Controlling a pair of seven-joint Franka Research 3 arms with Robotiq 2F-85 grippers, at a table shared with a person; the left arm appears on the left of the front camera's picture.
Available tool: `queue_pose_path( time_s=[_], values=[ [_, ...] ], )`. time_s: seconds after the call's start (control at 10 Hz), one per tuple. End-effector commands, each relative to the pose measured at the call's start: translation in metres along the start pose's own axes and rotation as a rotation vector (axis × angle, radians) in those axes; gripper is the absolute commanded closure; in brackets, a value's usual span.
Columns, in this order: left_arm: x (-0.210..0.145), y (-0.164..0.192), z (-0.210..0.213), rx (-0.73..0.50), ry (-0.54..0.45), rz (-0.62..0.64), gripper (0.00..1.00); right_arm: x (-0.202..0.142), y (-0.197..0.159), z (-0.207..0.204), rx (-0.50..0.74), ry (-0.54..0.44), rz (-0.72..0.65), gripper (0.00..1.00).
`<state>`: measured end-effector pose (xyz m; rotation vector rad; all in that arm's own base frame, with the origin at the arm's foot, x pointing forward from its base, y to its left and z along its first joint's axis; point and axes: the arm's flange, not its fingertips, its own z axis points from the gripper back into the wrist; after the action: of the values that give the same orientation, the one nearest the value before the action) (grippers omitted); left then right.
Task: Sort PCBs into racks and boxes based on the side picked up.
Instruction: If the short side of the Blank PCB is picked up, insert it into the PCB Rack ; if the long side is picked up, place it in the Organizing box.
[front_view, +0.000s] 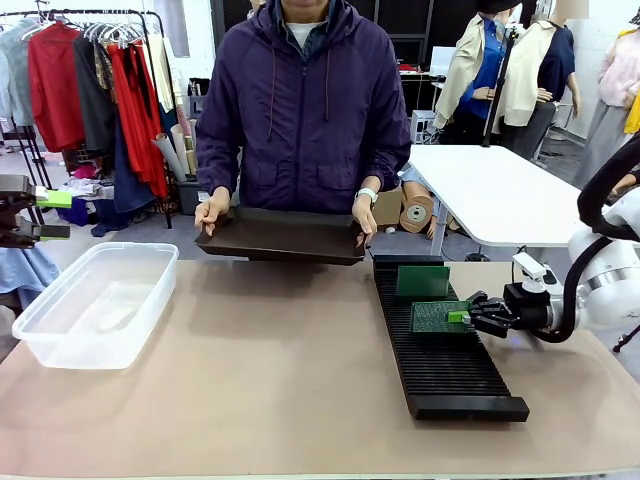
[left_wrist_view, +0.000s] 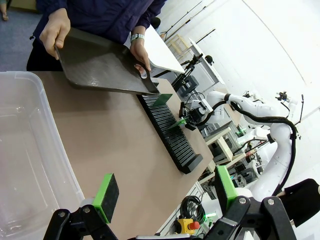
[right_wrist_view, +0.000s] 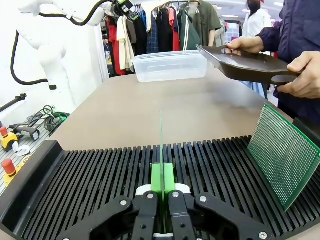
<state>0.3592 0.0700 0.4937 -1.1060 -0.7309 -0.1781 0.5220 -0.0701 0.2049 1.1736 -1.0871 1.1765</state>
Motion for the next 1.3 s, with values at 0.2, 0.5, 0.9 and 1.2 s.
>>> queue_pose_path(
  time_s=[0.2, 0.5, 0.9, 1.2],
  values=[
    [-0.0005, -0.0014, 0.0011, -0.012, -0.006, -0.001, 0.00, 0.0002, -0.0002, -0.0003, 0.000, 0.000, 0.004, 1.00],
    [-0.0005, -0.0014, 0.0011, -0.012, -0.006, -0.001, 0.00, 0.0002, -0.0002, -0.0003, 0.000, 0.000, 0.004, 1.00],
    [-0.0005, -0.0014, 0.0011, -0.012, -0.006, -0.001, 0.00, -0.0019, -0.0063, -0.0033, -0.028, 0.003, -0.004, 1.00],
    [-0.0005, -0.0014, 0.0011, -0.012, -0.006, -0.001, 0.00, 0.0056, -0.0094, -0.0039, -0.055, -0.024, -0.003, 0.61]
  ],
)
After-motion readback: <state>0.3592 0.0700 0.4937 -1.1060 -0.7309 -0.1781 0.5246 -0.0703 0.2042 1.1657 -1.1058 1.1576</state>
